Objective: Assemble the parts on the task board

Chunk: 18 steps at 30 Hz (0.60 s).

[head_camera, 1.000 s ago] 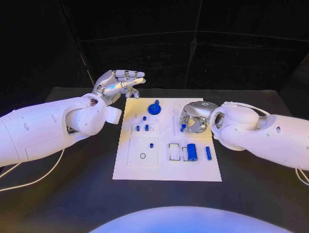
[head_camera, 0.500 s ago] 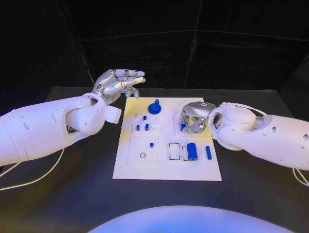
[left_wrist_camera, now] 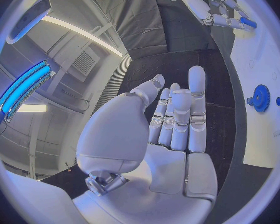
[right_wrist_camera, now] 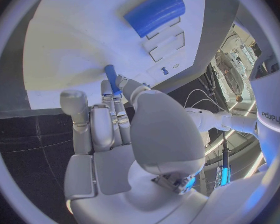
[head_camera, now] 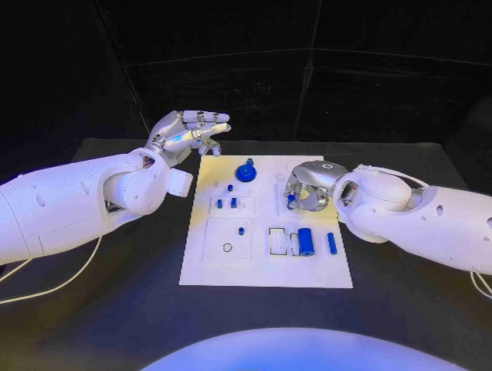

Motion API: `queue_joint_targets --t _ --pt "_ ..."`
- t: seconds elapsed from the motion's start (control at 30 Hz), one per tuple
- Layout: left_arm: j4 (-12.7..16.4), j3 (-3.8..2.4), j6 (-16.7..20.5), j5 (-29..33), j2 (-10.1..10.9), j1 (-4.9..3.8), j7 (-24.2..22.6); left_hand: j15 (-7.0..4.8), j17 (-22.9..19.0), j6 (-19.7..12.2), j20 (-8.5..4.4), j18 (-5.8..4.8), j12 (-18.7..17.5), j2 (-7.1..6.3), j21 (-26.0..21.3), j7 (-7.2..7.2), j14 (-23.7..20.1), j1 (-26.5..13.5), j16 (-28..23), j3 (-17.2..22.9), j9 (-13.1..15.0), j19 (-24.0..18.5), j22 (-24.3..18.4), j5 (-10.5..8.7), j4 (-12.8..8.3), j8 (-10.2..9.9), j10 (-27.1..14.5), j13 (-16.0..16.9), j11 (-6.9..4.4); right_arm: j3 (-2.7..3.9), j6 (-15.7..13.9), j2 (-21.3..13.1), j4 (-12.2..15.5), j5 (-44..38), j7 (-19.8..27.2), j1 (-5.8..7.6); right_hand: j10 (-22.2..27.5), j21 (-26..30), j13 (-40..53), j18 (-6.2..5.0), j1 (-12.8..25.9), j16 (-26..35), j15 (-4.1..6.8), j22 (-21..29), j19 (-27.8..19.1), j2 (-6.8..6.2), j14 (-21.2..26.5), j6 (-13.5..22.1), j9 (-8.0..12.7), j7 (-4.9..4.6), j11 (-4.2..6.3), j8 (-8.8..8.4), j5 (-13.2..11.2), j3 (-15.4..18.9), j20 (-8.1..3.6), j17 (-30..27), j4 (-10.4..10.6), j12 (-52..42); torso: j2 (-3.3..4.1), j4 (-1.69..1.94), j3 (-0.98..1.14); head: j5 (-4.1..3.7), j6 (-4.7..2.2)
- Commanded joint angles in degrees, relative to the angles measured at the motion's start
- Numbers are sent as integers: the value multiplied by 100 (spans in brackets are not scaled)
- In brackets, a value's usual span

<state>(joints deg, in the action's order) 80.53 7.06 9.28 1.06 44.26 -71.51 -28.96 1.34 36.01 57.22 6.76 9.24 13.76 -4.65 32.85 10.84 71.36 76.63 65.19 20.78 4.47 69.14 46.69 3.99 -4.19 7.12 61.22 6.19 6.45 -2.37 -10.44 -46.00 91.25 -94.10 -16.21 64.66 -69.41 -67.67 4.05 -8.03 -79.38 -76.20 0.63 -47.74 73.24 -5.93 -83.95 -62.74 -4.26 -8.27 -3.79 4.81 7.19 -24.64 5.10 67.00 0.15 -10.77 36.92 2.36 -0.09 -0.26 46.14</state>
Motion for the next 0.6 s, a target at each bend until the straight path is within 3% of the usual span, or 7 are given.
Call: queue_joint_targets --t 0.03,0.17,0.3,0.5,0.6 --pt "1 -5 -58 19 1 -8 -29 22 -4 -50 36 117 14 -1 -36 -1 -34 36 26 -48 -8 -6 -6 17 0 31 -39 9 14 5 -608 -54 111 -77 60 10 -58 -38 11 47 30 -38 32 -23 55 47 -238 -46 -13 7 1 22 -23 -48 3 9 8 38 -6 -7 -3 -9 -13" --pt "-5 -5 -64 19 -9 -7 -31 22 -4 -50 36 117 14 -1 -36 -1 -34 36 26 -48 -8 -6 -6 17 0 31 -39 9 14 7 -990 -154 331 -85 110 11 -83 -54 15 51 18 -44 39 -50 67 43 -240 -67 -14 15 10 26 -17 -67 -2 15 -6 43 5 -2 5 -7 -16" --pt "-18 -5 -67 19 -15 -5 -29 22 -4 -50 36 117 14 -1 -36 -1 -34 36 26 -48 -8 -6 -6 17 0 31 -39 9 14 9 -1140 -205 571 -42 158 12 -86 -55 15 51 13 -42 40 -50 67 40 -239 -68 -13 15 11 24 -9 -74 -5 9 -12 47 6 2 0 -27 -22" --pt "-39 -5 -72 18 -37 -3 -37 22 -4 -50 36 117 14 -1 -36 -1 -34 36 26 -48 -8 -6 -6 17 0 31 -39 9 14 8 -1042 -2 690 171 316 9 -84 -50 14 48 4 -36 41 -38 62 27 -236 -64 -9 12 9 16 6 -85 -11 -3 -26 61 9 0 -8 -30 -21" --pt "-45 -5 -80 18 -61 -2 -41 22 -4 -50 36 117 14 -1 -36 -1 -34 36 26 -48 -8 -6 -6 17 0 31 -39 9 14 7 -966 176 693 249 409 -35 -82 -45 13 46 -1 -32 42 -30 58 22 -235 -62 -8 10 8 12 11 -92 -13 -10 -33 68 7 18 -7 -19 -15"
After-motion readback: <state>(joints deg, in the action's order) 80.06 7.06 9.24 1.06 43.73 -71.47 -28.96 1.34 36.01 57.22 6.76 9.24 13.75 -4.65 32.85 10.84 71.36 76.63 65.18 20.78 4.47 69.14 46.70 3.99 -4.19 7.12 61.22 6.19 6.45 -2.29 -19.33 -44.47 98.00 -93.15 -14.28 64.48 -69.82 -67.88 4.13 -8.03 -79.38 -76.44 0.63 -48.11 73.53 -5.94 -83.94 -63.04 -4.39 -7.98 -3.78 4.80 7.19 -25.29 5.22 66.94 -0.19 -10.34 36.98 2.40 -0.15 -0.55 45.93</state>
